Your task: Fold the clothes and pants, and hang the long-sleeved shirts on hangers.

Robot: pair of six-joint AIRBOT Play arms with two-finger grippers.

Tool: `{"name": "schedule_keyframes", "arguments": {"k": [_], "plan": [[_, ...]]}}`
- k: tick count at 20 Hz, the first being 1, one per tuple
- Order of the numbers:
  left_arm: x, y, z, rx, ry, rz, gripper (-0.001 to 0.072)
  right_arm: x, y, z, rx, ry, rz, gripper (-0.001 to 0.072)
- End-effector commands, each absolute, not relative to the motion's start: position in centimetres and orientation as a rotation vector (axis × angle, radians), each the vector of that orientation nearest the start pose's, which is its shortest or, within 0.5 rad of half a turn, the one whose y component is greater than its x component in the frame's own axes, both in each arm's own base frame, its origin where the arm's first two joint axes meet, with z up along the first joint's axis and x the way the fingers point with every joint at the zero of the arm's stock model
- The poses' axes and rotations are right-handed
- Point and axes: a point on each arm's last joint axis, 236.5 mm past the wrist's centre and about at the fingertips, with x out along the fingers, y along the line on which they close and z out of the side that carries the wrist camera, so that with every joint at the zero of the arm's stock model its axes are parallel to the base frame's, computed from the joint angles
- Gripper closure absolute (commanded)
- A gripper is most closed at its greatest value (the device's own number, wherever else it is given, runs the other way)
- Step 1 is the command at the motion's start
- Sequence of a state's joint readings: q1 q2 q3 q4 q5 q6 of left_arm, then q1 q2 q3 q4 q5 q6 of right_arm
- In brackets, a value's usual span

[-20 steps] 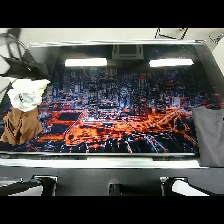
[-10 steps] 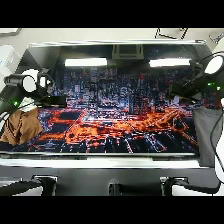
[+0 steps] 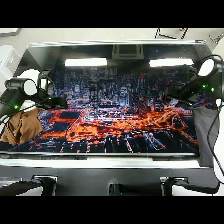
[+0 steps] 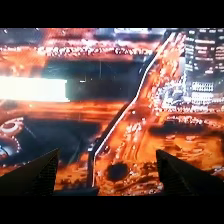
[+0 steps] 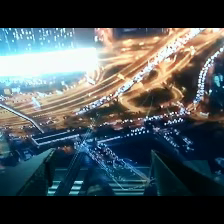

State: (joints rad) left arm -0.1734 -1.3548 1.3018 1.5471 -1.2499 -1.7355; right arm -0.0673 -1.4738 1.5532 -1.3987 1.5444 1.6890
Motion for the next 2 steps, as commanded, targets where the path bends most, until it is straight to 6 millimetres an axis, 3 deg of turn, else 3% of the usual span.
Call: {"name": "schedule_keyframes", "arguments": {"k": [1,2], "plan": [[39.16,-7.4,2.29,-0.048,1.308,-0.055,-0.0006,39.25,1.45,4.99,0.275,1.463,-0.004,0.0014],[39.16,-7.4,2.29,-0.048,1.308,-0.055,-0.0006,39.25,1.45,4.99,0.275,1.463,-0.004,0.0014]]}}
